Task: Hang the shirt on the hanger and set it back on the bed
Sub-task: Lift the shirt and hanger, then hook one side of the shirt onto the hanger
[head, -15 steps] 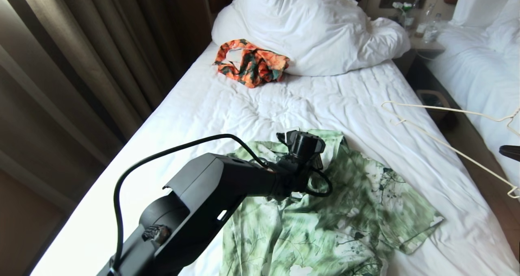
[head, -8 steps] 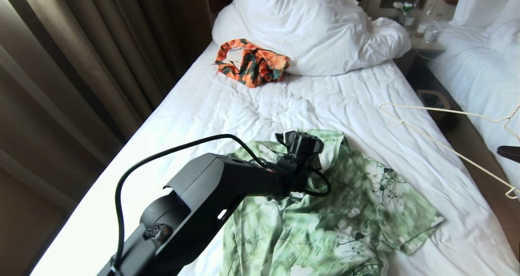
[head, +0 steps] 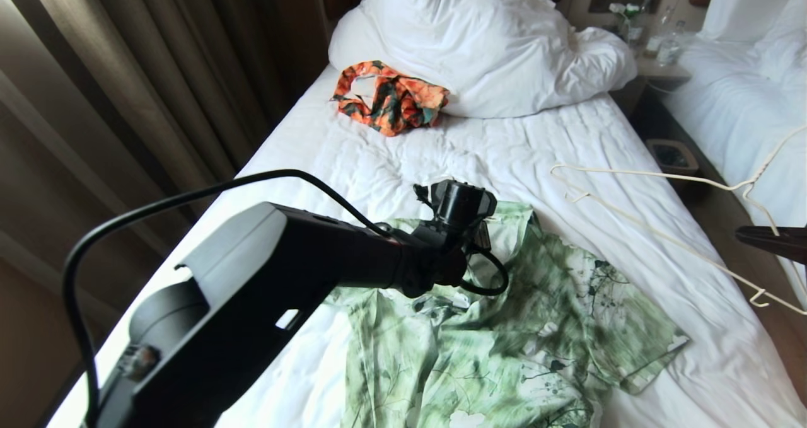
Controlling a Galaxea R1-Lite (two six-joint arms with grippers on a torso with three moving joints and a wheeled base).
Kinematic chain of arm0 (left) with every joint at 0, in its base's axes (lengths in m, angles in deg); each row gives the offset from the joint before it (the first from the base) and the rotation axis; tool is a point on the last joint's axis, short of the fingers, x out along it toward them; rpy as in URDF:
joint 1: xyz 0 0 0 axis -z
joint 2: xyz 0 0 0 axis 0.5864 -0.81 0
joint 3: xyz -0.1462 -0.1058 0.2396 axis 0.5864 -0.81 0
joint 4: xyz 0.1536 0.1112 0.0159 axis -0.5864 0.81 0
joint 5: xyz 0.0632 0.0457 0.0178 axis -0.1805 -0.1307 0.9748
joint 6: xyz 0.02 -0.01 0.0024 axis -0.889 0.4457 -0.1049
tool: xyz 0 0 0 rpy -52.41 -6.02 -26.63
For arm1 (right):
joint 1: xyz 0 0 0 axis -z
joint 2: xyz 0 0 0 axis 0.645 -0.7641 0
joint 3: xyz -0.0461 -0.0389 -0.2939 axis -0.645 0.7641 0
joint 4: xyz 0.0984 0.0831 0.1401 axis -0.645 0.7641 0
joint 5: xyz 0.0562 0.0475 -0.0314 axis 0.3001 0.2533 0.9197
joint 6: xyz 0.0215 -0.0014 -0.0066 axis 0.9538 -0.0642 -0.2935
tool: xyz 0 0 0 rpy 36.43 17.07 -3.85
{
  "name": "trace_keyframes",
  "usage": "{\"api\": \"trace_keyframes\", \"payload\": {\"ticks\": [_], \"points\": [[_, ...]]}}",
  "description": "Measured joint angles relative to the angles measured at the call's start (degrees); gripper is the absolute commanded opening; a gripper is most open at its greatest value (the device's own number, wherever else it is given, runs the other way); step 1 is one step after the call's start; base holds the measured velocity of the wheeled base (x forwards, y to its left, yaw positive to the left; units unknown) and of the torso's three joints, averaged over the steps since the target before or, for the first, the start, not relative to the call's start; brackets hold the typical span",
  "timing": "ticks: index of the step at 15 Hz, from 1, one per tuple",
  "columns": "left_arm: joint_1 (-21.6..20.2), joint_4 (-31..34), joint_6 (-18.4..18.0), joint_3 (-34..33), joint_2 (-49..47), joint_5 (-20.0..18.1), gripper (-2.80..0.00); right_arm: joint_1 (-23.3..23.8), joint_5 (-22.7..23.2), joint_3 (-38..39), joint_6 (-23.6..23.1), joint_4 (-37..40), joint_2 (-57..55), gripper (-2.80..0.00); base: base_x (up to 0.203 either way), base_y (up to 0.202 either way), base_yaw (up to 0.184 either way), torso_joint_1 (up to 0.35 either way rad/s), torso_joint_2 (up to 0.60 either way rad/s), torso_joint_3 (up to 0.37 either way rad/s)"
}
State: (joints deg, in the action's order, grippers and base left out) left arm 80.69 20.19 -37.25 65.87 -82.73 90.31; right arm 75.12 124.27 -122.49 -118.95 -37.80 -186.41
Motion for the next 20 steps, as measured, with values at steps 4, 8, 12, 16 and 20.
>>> {"api": "trace_keyframes", "payload": {"ticks": [4, 8, 12, 16, 20], "points": [[0.24, 0.93, -0.59, -8.05, 10.24, 0.13, -2.80, -7.42, -1.06, 5.50, 0.06, -0.08, 3.20, -2.80, 0.000, 0.000, 0.000, 0.000, 0.00, 0.000], [0.44, 0.98, -0.90, -10.07, 14.41, 2.05, -2.80, -14.02, -3.13, 10.34, -0.01, -0.40, 3.98, -2.80, 0.000, 0.000, 0.000, 0.000, 0.00, 0.000], [0.46, 0.93, -0.89, -10.82, 15.86, 2.47, -2.80, -15.02, -3.16, 11.23, -0.13, -0.97, 2.01, -2.80, 0.000, 0.000, 0.000, 0.000, 0.00, 0.000], [0.96, 0.69, -0.82, -11.56, 16.12, 2.55, -2.80, -14.26, -2.90, 10.05, 0.77, -7.48, -1.46, -2.80, 0.000, 0.000, 0.000, 0.000, 0.00, 0.000], [1.38, 0.54, -0.85, -11.71, 16.25, 2.55, -2.80, -15.73, -2.85, 7.45, 1.42, -7.80, -4.21, -2.80, 0.000, 0.000, 0.000, 0.000, 0.00, 0.000]]}}
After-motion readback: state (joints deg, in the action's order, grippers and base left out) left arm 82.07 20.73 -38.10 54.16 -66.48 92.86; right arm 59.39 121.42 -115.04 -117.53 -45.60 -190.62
